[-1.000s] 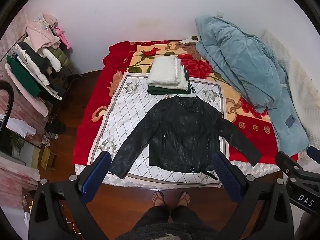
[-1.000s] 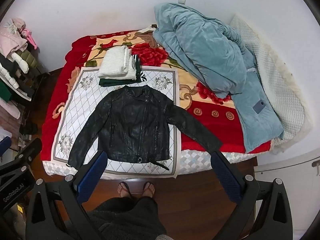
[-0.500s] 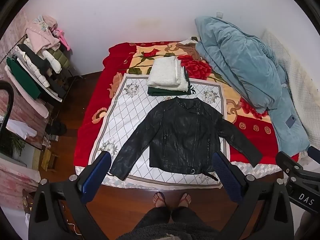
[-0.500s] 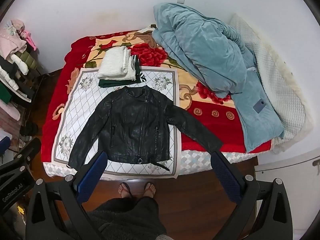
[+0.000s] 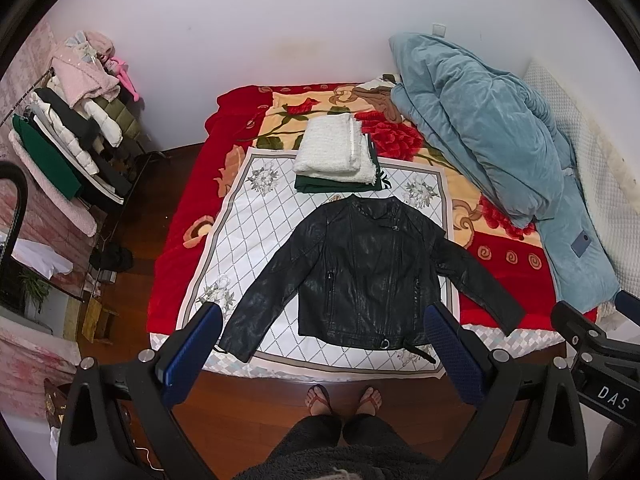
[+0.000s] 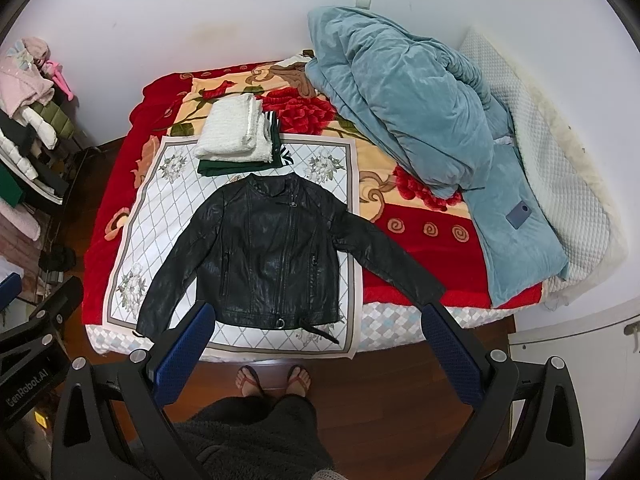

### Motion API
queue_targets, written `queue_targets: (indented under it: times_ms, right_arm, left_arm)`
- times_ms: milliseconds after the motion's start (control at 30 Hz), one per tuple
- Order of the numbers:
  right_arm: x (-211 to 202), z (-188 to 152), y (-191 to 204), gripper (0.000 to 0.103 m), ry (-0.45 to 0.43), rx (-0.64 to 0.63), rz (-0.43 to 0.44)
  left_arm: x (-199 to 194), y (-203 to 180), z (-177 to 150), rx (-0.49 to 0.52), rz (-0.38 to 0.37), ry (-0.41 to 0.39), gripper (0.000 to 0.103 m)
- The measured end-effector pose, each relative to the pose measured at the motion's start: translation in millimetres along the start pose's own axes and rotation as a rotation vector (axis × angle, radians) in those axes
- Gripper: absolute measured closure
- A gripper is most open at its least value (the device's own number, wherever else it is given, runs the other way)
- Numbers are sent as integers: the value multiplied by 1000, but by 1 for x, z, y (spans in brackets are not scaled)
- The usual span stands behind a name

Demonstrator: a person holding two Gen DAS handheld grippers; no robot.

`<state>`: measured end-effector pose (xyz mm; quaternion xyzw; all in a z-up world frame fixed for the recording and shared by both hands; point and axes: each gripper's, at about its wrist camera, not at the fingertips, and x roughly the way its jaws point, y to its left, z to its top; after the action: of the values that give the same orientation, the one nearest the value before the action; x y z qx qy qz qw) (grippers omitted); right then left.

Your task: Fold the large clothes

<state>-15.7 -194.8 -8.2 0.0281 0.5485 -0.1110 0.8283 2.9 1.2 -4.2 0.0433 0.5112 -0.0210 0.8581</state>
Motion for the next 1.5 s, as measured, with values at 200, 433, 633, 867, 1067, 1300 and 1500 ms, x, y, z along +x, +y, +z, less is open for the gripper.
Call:
queue_targets:
  times_ms: [200,433,633,867,1067,1300,1500]
  right_arm:
    - [0,3,0,0,1,2,0]
    - [-3,12,-3,0,-4,1,-1]
    - [-5,21,-2,0,-4,-1,-2]
    - [-5,20,-2,0,-6,0,-2]
    - [-5,20,-2,0,-6,0,-3]
    - [-5,23,-1,0,-7,-1,-4]
    - [-5,22,-1,0,-8,-1,-2]
  left_arm:
    - [0,0,0,0,1,-3,0]
    - [2,0,0,2,-1,-1,0]
    - [4,2,3,0,-2,-3,0]
    - [3,2,3,-1,-2,-3,0]
    - [2,2,2,0,-2,-4,0]
    - [4,2,3,0,-2,-5,0]
    - [2,2,2,-2,-4,-5,0]
